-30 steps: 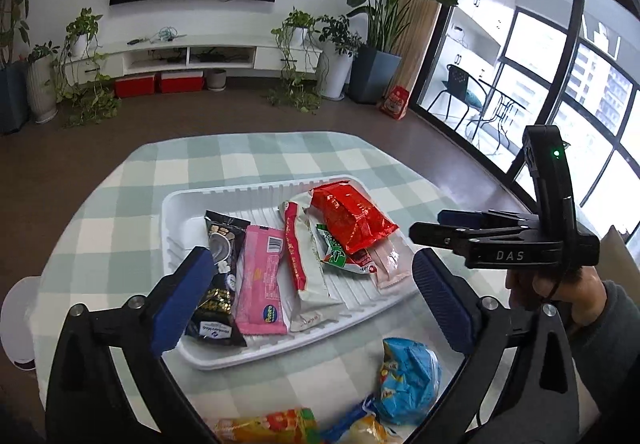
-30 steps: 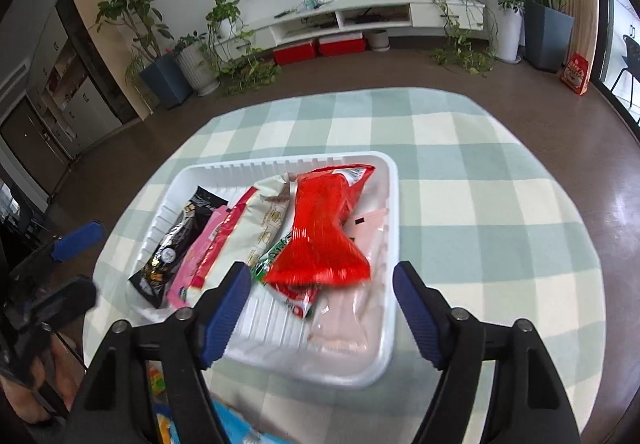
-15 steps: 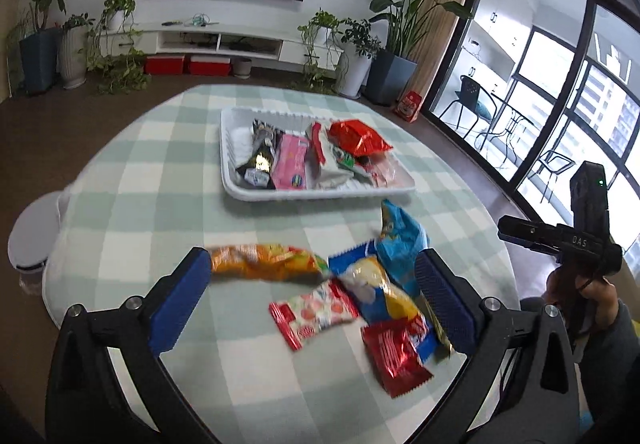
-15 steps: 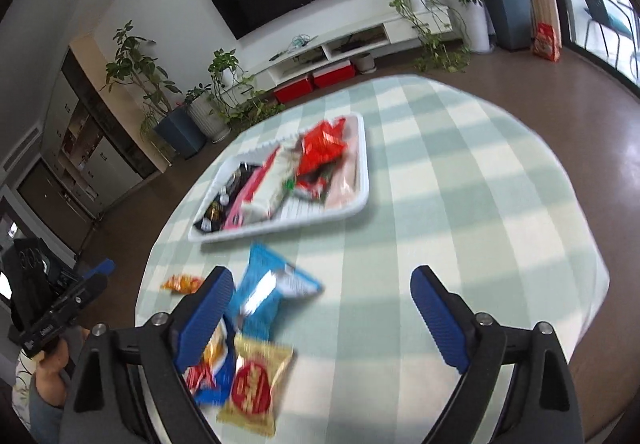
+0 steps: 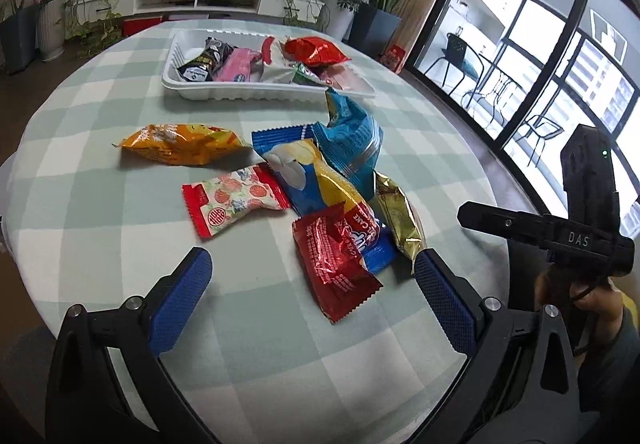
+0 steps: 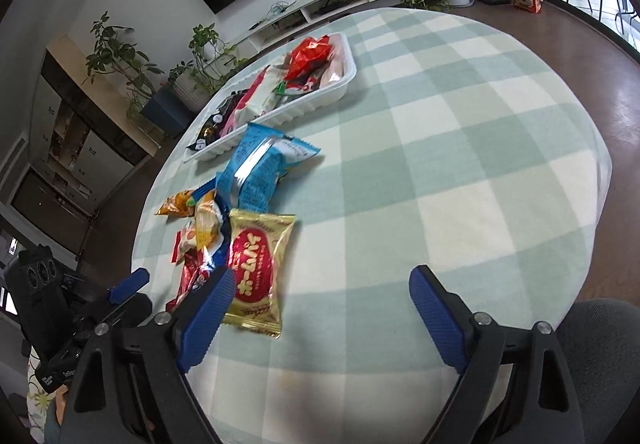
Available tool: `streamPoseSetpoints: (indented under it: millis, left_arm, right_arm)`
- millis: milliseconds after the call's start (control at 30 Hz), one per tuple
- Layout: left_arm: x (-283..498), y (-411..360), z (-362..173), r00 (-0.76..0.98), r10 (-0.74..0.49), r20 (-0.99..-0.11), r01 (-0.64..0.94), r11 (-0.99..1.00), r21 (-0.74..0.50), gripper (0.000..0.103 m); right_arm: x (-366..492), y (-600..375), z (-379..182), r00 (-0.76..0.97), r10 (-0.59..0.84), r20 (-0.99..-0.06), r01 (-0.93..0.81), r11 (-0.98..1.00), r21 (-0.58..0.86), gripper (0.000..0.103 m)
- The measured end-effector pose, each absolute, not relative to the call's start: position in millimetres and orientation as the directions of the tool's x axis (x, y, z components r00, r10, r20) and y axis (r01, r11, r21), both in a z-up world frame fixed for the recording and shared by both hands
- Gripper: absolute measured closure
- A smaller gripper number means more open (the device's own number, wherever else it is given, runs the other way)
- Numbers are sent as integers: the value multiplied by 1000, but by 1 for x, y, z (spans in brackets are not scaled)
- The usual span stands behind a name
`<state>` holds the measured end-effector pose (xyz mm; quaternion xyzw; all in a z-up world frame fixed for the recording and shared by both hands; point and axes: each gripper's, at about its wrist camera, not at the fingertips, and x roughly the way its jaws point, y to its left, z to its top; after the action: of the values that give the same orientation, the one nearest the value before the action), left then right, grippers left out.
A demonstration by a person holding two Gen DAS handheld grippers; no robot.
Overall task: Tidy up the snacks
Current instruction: 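Open both tools and withdraw them back over the snack pile, then grasp the red patterned wrapper with the left tool while the right tool grasps the gold biscuit pack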
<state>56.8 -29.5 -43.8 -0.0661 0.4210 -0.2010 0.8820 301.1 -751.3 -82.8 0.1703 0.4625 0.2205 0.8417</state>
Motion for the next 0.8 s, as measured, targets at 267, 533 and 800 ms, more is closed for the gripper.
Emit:
streamPoseSetpoints:
  millis: [267,533,800]
  left_arm:
    - [80,-25,-51,522,-359,-774,235,933,-274,1]
    - [83,-13,-51,527,-326,-785,221,944,-244,2]
    - [90,-29,-59,482,-353,-802,259,932,-255,8]
  right_arm:
    - [294,-734,-81,459,534,-710,-259,845,468,14]
    - [295,-733,-81,461,525,-716,-261,851,456,14]
    - [294,-727,-80,456,527,-717,-283,850,445,14]
